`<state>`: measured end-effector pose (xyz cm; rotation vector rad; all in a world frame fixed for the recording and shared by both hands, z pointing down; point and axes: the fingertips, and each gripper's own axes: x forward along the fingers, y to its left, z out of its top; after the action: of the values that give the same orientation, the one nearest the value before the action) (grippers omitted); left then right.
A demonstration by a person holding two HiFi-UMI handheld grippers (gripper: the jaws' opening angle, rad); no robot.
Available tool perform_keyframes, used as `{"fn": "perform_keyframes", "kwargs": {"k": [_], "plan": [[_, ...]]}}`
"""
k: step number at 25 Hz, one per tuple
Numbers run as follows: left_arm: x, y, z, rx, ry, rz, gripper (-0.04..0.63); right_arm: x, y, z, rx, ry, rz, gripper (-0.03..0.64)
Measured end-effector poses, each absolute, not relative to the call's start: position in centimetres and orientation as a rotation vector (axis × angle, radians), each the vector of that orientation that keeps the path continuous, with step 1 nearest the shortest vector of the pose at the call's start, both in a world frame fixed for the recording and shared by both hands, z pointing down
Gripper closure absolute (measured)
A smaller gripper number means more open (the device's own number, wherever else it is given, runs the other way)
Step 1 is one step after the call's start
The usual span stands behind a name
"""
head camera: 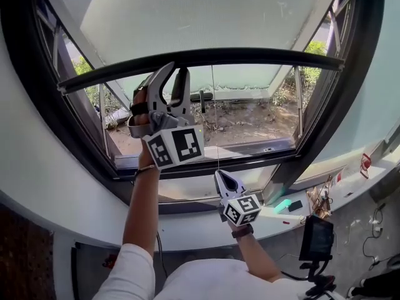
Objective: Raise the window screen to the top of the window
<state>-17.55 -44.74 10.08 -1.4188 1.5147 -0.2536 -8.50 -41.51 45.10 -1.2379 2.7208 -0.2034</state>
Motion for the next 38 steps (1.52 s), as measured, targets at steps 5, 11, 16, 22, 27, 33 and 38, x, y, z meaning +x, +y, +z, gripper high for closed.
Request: {"fn": "perform_keyframes", "kwargs": {"k": [5, 11, 16, 22, 27, 33, 38], "plan": [[-17.6, -44.8, 8.6, -1.386, 1.515, -0.25, 0.514, -8.5, -41.8, 43.7, -1.232, 2.72, -0.157, 0.615], [-17.1, -44.7, 6.0, -1.372, 1.511, -0.233, 0.514, -7.7, -41.8, 40.8, -1.235, 2.71, -0.113, 0.615], [-17.2, -44.6, 3.3, -1.351, 1.519, -0.205, 0.514, -7.4, -41.8, 38.1, -1.201, 2.681, -0.045, 0.615], [-17.3, -44.6, 0.7, -1.311, 1.496, -0.204, 0.514, -7.1, -41.7, 35.4, -1.164, 2.614, -0.074, 0.615], [-17.3, -44.5, -1.8, -1.291, 1.49, -0.185, 0.514, -7.6, -41.7, 32.8, -1.143, 2.621, -0.001, 0.615], [-17.4, -44.6, -4.6, -1.284, 1.48, -0.161, 0.514, -8.7, -41.5, 30.0, -1.1, 2.619, 0.078, 0.615], [-17.7, -44.6, -7.2, -1.272, 1.479, -0.144, 0.514, -9.4, -42.6, 27.5, -1.104, 2.622, 0.046, 0.615]]}}
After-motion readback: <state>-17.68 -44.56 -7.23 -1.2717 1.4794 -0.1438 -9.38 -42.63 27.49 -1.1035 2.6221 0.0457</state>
